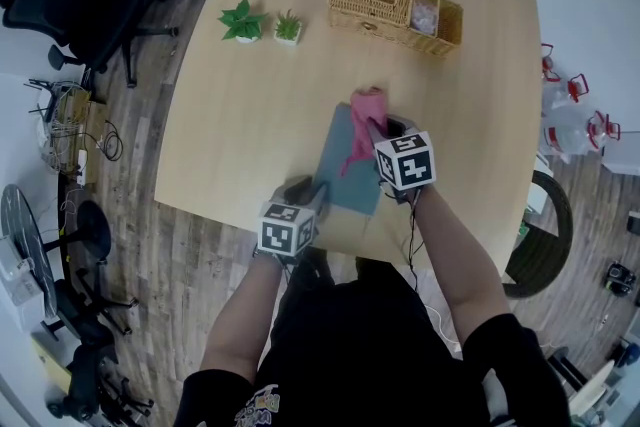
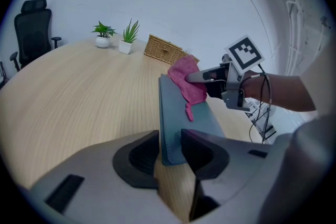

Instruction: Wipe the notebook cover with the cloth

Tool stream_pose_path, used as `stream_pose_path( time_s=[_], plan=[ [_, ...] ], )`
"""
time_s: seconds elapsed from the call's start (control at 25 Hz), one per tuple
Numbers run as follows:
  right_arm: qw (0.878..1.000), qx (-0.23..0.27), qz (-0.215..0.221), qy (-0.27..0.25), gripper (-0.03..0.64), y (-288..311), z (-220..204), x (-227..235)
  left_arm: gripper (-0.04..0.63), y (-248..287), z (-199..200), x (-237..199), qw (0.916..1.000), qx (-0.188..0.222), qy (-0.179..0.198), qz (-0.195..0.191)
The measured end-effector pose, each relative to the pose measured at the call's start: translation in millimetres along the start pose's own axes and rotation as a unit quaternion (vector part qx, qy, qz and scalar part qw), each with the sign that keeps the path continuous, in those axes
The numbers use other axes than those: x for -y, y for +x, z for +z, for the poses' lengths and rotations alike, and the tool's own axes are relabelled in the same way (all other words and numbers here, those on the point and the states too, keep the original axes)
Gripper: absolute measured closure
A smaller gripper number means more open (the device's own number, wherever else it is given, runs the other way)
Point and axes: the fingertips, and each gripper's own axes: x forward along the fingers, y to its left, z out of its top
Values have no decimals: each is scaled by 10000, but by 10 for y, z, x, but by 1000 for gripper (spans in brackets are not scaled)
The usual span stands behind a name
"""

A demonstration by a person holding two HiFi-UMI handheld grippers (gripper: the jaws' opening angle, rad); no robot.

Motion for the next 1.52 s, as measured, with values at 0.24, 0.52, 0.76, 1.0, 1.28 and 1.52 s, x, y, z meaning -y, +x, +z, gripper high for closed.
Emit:
stream_pose_path(
  time_s=[0.24, 0.52, 0.76, 1.0, 1.28, 1.52],
  plan=[
    [10000, -41, 74, 26, 558, -4, -61, -103, 471, 3, -1, -2, 10000, -11, 4, 7],
    [9998, -75, 200, 6, 558, -55, -167, -281, 471, 4, -2, -4, 10000, -8, 13, 9],
    [9993, -128, 357, -41, 558, -138, -321, -504, 471, 2, 0, -3, 10000, 9, 24, 18],
    [9982, -198, 553, -67, 558, -237, -511, -782, 471, -3, -2, -3, 10000, -7, 32, 18],
    [9965, -295, 767, -119, 558, -351, -711, -1096, 471, -14, -6, 2, 10000, -18, 10, 19],
    [9942, -411, 998, 6, 558, -416, -827, -1277, 471, -13, -4, 5, 10000, -33, -5, 12]
  ],
)
